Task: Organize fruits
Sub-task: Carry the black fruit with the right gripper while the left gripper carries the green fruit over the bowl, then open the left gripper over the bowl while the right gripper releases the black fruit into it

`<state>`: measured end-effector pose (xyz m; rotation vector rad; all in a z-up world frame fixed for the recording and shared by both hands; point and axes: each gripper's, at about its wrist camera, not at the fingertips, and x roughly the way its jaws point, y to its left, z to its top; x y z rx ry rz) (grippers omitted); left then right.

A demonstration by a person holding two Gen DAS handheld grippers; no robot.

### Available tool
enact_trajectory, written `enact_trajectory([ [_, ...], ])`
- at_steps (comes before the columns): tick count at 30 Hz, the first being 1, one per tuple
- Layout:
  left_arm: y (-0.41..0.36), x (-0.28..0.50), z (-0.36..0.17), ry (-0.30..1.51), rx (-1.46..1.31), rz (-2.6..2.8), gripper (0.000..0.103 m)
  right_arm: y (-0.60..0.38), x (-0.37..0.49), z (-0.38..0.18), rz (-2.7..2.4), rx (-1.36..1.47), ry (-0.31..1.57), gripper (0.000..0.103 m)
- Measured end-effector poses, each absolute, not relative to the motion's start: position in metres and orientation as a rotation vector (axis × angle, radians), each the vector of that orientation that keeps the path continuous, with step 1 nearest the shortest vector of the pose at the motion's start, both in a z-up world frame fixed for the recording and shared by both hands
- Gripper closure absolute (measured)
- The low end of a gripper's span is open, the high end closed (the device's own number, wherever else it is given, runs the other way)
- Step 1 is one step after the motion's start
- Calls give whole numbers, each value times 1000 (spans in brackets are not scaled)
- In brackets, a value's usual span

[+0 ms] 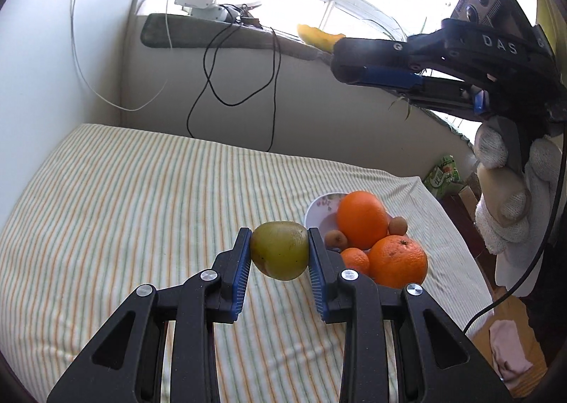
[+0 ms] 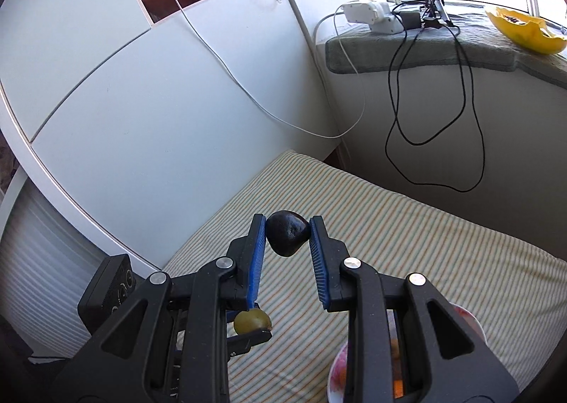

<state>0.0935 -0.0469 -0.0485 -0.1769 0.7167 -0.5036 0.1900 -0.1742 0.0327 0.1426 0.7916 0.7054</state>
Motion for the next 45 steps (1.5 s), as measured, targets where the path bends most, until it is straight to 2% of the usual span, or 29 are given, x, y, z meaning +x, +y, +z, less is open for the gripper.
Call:
enact_trajectory([
  [13,-89,104,-53,742,-141,-572,74,-260,132,15,522,138,737,77],
  [26,-118,117,-61,772,-114,-604,74,-321,102,-25,399,162,783,77],
  [36,-128,120,-64,789,-100,-607,74,-342,92,-63,361,215,834,77],
  [45,-133,119,-62,786,-84,-603,74,-340,94,-70,377,218,849,77],
])
